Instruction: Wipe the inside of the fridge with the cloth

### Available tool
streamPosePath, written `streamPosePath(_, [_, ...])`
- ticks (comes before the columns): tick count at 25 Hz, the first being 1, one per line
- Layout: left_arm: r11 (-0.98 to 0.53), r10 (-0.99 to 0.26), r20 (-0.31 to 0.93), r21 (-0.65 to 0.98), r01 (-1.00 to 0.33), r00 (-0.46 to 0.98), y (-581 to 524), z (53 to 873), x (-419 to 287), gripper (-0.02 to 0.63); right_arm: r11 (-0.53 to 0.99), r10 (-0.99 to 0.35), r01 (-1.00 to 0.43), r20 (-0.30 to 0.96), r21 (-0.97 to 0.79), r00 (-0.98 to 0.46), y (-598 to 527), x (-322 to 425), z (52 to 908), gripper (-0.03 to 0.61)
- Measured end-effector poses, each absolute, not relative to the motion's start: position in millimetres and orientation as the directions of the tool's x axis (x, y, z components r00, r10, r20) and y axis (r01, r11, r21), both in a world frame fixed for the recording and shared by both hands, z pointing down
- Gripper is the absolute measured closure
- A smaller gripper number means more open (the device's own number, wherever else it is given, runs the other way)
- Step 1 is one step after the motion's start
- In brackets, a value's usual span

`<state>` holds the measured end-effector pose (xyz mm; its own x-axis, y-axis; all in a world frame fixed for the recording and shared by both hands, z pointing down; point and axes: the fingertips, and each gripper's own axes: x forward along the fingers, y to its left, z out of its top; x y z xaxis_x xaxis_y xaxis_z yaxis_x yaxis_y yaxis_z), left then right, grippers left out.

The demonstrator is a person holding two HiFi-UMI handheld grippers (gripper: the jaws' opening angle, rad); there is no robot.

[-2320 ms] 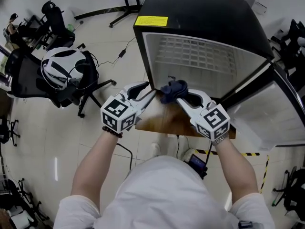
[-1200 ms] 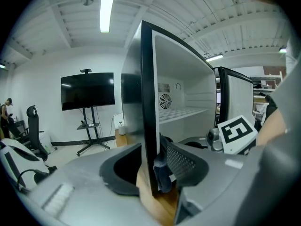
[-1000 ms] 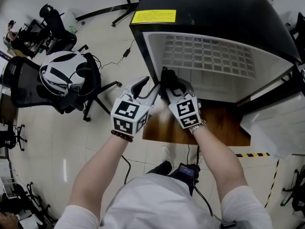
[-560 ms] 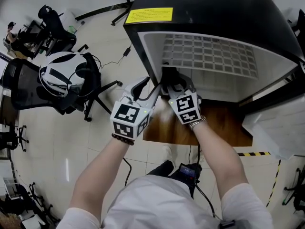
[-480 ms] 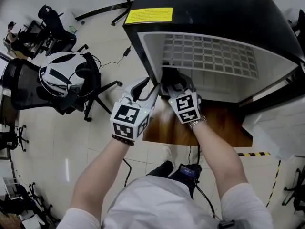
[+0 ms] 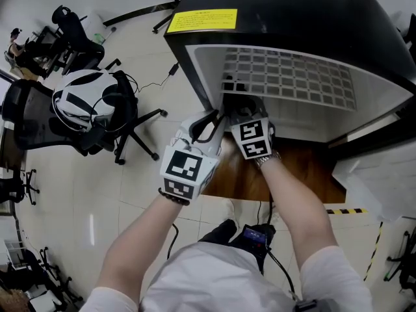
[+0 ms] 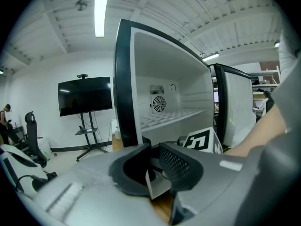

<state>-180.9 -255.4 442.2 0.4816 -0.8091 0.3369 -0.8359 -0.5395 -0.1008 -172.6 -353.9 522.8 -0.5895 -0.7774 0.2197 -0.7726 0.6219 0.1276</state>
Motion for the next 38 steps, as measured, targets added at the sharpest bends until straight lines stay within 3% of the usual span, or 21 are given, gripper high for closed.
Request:
streamPosePath(14, [-0.436, -0.855, 0.354, -0.095, -0.895, 0.379, -258, 447, -211, 0.551, 0.586, -0.801, -0.803, 0.229, 0.108, -0.553, -393, -170, 529, 0.512])
streamPosePath(38, [-0.432, -0.853, 0.364, -0.094, -0.897, 0.373, -261, 455, -216, 0.496, 0.504, -0.848, -0.857, 0.25, 0.111, -0.467, -439, -164, 544, 0.512])
